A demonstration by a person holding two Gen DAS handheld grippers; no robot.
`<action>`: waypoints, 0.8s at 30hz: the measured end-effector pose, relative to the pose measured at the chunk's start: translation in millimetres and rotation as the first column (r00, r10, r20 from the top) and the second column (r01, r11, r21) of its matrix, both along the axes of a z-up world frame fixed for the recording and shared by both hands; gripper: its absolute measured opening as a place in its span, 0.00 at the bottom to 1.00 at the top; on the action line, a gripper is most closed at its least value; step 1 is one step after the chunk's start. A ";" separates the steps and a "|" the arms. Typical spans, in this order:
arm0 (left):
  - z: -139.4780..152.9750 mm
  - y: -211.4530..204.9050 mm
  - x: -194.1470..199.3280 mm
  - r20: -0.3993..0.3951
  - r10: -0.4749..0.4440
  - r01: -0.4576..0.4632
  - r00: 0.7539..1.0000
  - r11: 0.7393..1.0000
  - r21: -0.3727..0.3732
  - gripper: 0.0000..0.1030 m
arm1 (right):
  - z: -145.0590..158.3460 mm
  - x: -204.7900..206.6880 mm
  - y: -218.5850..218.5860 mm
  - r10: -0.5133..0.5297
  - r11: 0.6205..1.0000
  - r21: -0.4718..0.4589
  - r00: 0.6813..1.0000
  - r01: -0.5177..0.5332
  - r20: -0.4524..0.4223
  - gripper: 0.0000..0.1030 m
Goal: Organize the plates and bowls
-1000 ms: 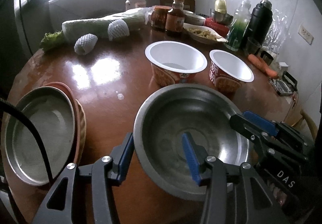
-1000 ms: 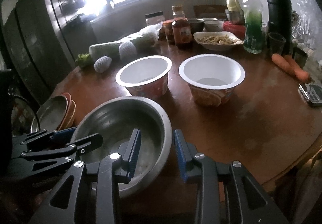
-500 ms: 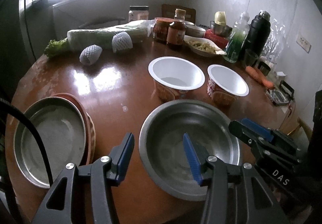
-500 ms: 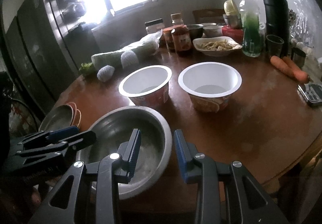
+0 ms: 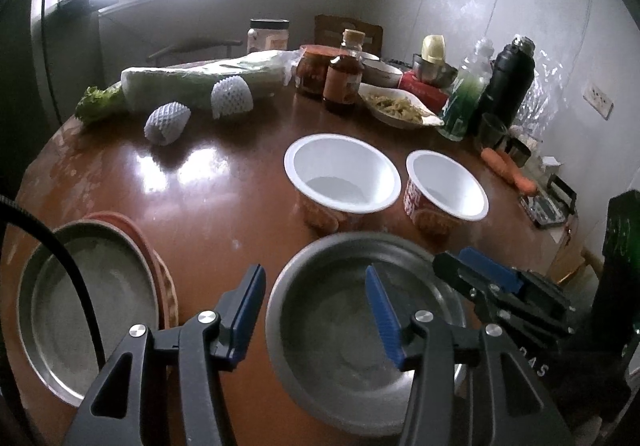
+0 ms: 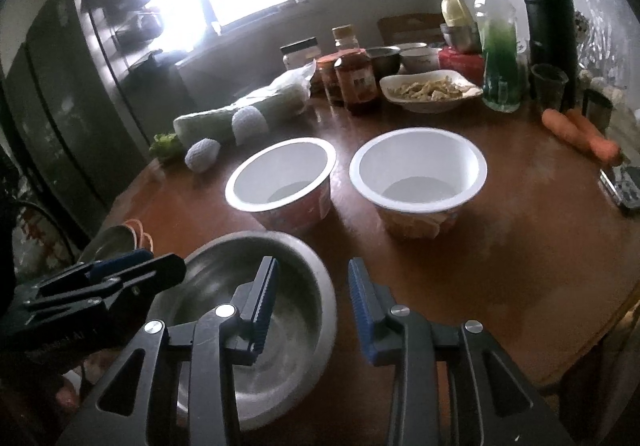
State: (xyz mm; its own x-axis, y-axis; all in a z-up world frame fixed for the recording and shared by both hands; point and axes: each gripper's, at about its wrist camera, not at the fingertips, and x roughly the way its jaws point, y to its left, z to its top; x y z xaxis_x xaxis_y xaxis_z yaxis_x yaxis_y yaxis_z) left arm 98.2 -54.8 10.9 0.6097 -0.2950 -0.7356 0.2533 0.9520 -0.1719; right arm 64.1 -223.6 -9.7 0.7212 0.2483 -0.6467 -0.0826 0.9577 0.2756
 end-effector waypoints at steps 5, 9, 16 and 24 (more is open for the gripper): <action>9.3 0.1 18.8 0.019 0.015 -0.015 1.000 1.000 -0.010 0.50 | 2.6 14.4 2.2 0.016 1.000 0.024 1.000 -0.016 -0.003 0.37; 17.5 -2.4 35.4 0.028 0.021 -0.021 0.999 1.000 -0.017 0.51 | 2.9 30.5 7.6 0.030 0.999 0.022 0.999 -0.030 -0.017 0.37; 25.5 -4.1 67.6 0.019 0.042 -0.041 0.999 0.999 -0.032 0.51 | 7.0 53.2 8.4 0.029 0.999 0.032 0.999 -0.028 -0.037 0.37; 14.8 -6.8 93.7 -0.022 0.056 -0.057 0.998 0.998 -0.039 0.51 | 10.4 71.4 13.5 0.044 0.999 0.026 0.998 -0.043 -0.041 0.38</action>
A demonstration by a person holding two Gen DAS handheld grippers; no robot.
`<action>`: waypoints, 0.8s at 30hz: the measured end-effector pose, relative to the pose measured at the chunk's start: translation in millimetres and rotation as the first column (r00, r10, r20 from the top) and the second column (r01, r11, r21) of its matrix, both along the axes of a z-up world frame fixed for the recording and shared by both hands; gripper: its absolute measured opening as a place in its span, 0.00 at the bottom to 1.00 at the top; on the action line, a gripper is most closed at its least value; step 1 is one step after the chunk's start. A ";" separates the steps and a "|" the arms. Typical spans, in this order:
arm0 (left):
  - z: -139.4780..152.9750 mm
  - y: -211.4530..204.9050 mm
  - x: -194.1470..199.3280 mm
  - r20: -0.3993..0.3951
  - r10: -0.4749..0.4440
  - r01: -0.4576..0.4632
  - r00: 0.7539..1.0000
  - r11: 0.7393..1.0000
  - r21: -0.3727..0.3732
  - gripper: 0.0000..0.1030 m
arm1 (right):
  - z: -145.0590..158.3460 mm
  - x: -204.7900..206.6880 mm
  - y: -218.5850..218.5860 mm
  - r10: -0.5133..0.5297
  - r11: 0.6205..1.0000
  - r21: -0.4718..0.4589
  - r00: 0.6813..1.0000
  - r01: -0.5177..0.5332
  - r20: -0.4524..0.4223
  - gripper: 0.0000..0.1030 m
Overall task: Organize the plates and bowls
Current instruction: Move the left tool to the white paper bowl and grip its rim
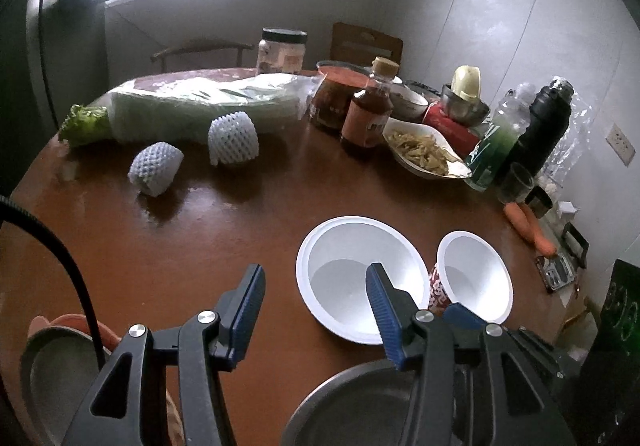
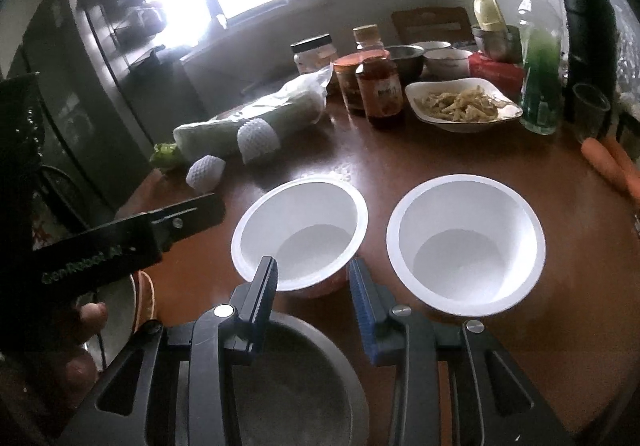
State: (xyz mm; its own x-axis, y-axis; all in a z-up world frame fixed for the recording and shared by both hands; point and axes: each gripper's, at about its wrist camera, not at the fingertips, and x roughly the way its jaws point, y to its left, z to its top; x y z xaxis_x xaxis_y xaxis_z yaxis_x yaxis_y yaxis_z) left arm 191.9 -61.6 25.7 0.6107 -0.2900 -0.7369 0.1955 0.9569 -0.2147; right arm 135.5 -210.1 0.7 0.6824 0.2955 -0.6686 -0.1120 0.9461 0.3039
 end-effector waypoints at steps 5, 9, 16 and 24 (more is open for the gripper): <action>-10.7 1.7 12.2 -0.027 0.011 -0.012 1.000 1.000 -0.020 0.51 | -5.5 7.8 5.0 0.010 1.000 0.006 1.000 -0.010 -0.023 0.38; -17.4 -0.6 20.3 -0.048 0.004 -0.005 0.999 1.000 -0.018 0.51 | -6.1 14.6 7.1 0.008 1.000 -0.001 0.999 -0.008 -0.033 0.37; -26.6 0.8 31.1 -0.074 0.014 -0.016 0.997 1.000 -0.023 0.51 | -6.9 21.9 3.3 -0.016 1.000 -0.013 0.999 0.016 -0.042 0.38; -38.9 -2.6 39.0 -0.118 0.005 -0.007 0.993 1.000 -0.016 0.51 | -20.0 32.0 3.5 -0.012 1.000 -0.019 0.996 0.010 -0.088 0.38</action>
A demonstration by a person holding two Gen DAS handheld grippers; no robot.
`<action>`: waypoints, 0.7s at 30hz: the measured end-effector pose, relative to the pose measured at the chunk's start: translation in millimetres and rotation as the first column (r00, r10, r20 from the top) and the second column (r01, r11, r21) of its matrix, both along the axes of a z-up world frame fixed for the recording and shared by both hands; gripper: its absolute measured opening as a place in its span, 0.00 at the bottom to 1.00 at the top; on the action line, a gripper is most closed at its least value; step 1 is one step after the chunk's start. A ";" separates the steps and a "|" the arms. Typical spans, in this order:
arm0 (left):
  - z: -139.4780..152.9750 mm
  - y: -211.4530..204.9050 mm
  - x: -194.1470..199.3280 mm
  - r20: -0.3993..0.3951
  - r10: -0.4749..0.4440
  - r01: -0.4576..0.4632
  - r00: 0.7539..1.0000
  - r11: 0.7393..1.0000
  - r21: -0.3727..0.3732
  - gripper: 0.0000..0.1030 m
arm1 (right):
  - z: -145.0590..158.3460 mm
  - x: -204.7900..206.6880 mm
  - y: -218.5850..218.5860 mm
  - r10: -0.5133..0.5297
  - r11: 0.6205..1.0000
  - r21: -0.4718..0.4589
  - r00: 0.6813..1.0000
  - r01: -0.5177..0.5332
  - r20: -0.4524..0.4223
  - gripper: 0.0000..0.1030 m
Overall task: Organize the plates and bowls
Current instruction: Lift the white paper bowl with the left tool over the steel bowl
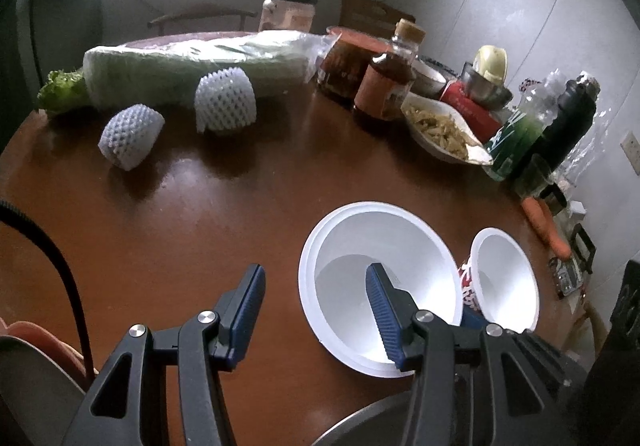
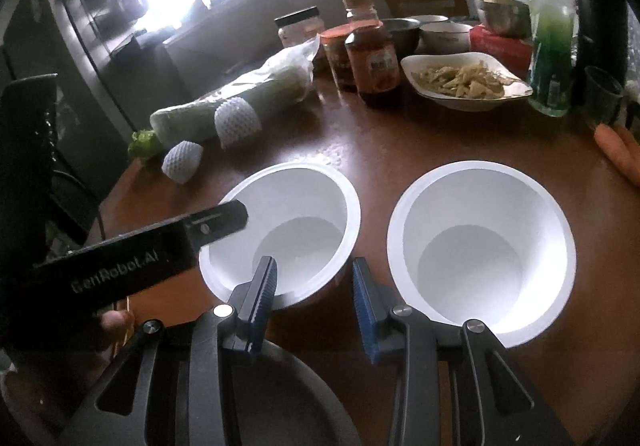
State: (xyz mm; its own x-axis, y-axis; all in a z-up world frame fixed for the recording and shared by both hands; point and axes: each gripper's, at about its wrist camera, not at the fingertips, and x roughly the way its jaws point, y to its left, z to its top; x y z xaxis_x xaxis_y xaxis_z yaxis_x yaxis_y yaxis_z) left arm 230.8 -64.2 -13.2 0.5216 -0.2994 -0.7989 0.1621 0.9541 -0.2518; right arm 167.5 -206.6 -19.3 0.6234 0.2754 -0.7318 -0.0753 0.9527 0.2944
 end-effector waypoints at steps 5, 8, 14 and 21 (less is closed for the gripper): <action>-11.0 -0.5 4.4 -0.045 0.002 -0.001 0.999 1.000 0.007 0.50 | -1.2 5.6 3.1 0.008 1.000 -0.027 1.000 -0.009 -0.010 0.38; -16.3 -1.4 5.3 -0.070 -0.008 0.007 0.998 1.000 -0.012 0.50 | -1.7 6.3 4.1 0.014 0.999 -0.034 1.000 -0.014 -0.005 0.38; -22.2 -2.9 5.1 -0.096 -0.044 0.038 0.994 0.997 -0.069 0.44 | -1.3 3.3 8.3 0.040 0.997 -0.063 0.999 -0.038 0.033 0.35; -12.6 -2.6 -1.1 -0.064 -0.051 0.045 0.997 0.996 -0.078 0.41 | 2.6 -0.4 11.2 0.053 0.997 -0.062 0.997 -0.049 0.057 0.31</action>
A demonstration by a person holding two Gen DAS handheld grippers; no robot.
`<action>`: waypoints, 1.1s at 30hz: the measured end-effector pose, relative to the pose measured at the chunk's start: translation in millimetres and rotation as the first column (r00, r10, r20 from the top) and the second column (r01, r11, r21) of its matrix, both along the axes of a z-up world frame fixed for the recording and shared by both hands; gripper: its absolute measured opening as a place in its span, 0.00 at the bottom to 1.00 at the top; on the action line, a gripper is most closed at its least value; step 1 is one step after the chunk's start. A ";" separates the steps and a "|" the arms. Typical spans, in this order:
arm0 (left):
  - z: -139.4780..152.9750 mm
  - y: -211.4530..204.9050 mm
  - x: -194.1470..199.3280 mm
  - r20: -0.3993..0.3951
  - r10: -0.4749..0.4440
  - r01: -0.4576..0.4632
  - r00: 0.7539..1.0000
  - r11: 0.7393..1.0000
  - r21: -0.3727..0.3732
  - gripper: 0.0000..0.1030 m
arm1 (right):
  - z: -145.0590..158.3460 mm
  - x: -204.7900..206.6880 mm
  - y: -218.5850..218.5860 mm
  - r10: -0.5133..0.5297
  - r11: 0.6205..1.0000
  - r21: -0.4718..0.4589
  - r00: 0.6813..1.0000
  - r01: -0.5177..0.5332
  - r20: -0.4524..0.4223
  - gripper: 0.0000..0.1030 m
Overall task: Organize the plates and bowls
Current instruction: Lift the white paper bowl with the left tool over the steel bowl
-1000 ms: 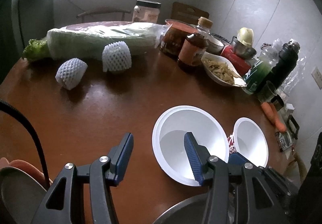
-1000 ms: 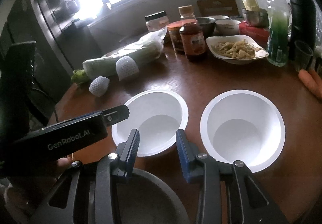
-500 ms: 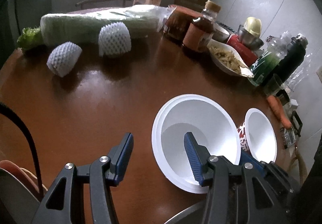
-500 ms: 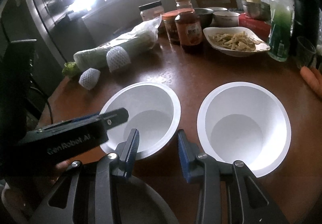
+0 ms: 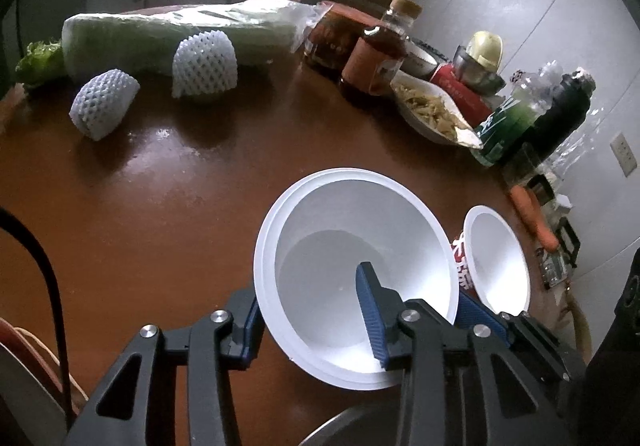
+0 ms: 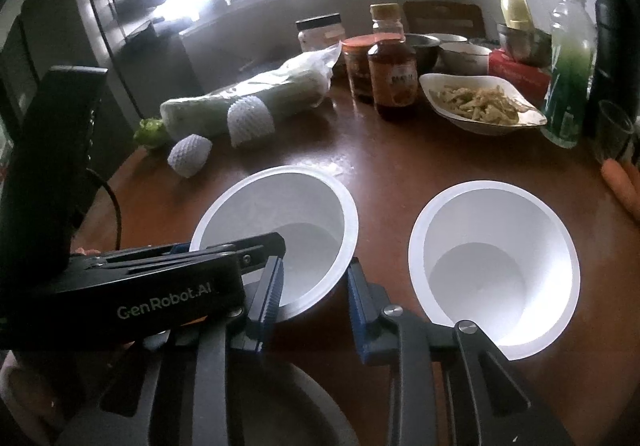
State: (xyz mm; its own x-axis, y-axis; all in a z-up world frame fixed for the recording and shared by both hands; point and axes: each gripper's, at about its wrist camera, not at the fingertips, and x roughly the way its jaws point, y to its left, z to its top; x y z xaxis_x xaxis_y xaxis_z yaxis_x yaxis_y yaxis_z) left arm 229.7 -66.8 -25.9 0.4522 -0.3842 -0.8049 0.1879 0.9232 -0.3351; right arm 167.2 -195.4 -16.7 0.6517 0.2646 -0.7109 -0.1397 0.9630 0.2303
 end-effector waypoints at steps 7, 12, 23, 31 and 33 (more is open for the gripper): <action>22.9 1.2 -11.5 0.078 0.003 -0.002 0.997 1.000 -0.002 0.41 | 17.1 -9.5 2.8 0.017 1.000 -0.001 0.998 -0.017 0.060 0.31; 35.8 2.2 -21.2 0.109 0.013 -0.013 0.994 1.000 -0.003 0.41 | 28.8 -16.9 3.8 0.025 1.000 -0.001 0.995 -0.025 0.093 0.31; 56.1 -0.4 -45.0 0.155 0.015 -0.017 0.988 1.000 0.012 0.41 | 44.5 -38.0 1.4 0.034 0.999 0.006 0.990 -0.035 0.138 0.31; 68.0 -1.2 -64.8 0.183 0.018 -0.023 0.983 0.999 0.026 0.41 | 53.5 -55.8 -0.4 0.043 0.999 0.011 0.985 -0.046 0.168 0.31; 69.8 -1.3 -69.2 0.187 0.020 -0.026 0.982 0.999 0.029 0.41 | 55.3 -60.3 -0.6 0.045 0.999 0.014 0.984 -0.048 0.172 0.31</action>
